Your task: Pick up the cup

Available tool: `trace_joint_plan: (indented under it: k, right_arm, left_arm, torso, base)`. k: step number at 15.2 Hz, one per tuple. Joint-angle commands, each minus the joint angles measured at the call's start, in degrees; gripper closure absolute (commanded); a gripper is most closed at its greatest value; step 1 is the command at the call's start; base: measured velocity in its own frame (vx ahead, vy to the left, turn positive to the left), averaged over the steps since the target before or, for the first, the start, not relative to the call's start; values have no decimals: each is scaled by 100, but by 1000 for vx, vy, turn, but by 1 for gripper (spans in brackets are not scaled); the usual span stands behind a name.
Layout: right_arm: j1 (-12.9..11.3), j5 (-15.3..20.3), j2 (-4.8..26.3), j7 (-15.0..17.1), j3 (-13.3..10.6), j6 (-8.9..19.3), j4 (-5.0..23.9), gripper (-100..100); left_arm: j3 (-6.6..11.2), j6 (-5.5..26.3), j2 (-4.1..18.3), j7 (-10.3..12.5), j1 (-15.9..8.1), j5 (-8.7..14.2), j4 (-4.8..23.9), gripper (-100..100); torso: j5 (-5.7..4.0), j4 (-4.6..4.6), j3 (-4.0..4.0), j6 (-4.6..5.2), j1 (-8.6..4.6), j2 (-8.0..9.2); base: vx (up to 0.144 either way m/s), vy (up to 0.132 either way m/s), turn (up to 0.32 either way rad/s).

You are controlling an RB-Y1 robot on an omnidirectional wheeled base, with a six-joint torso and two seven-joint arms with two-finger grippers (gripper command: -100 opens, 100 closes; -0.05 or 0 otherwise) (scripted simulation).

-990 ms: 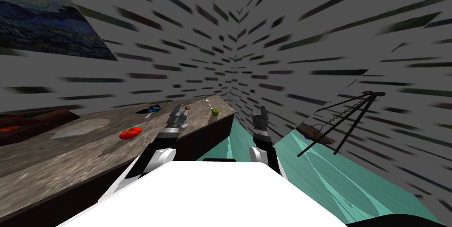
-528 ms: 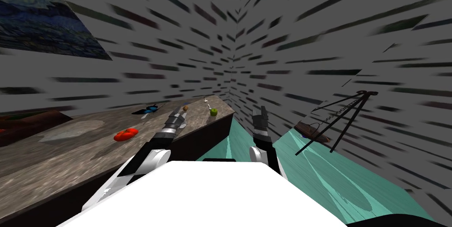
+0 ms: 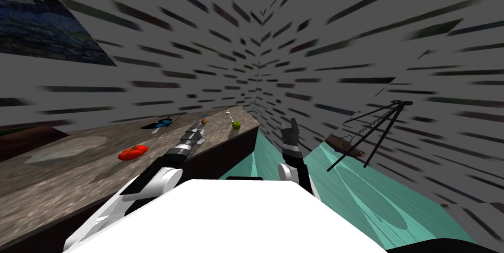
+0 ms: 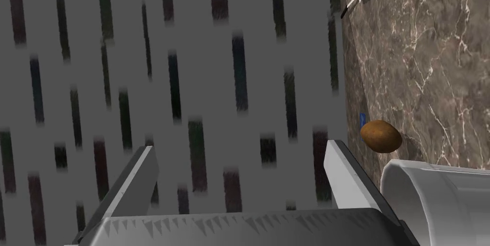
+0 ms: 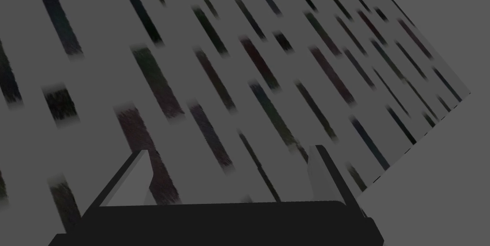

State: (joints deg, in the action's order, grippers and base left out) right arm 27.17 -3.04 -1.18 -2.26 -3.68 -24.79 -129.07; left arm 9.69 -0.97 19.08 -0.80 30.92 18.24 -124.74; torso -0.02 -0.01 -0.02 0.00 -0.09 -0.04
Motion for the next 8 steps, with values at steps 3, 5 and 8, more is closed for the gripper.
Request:
trace_joint_plan:
  k: [3, 5, 8]
  right_arm:
    - [0, 0, 0, 0, 0, 0, 0, 0]
    - [0, 0, 0, 0, 0, 0, 0, 0]
    - [0, 0, 0, 0, 0, 0, 0, 0]
  left_arm:
    - [191, 521, 152, 17, 41, 173, 33, -100]
    - [357, 738, 285, 35, 93, 329, 74, -100]
    - [527, 1084, 418, 53, 146, 488, 116, -100]
  torso:
    - [-1, 0, 0, 0, -3, -1]
    - [0, 0, 0, 0, 2, 1]
    - [0, 0, 0, 0, 1, -1]
  base:
    - [12, -30, -39]
    - [7, -18, -20]
    - [13, -24, -38]
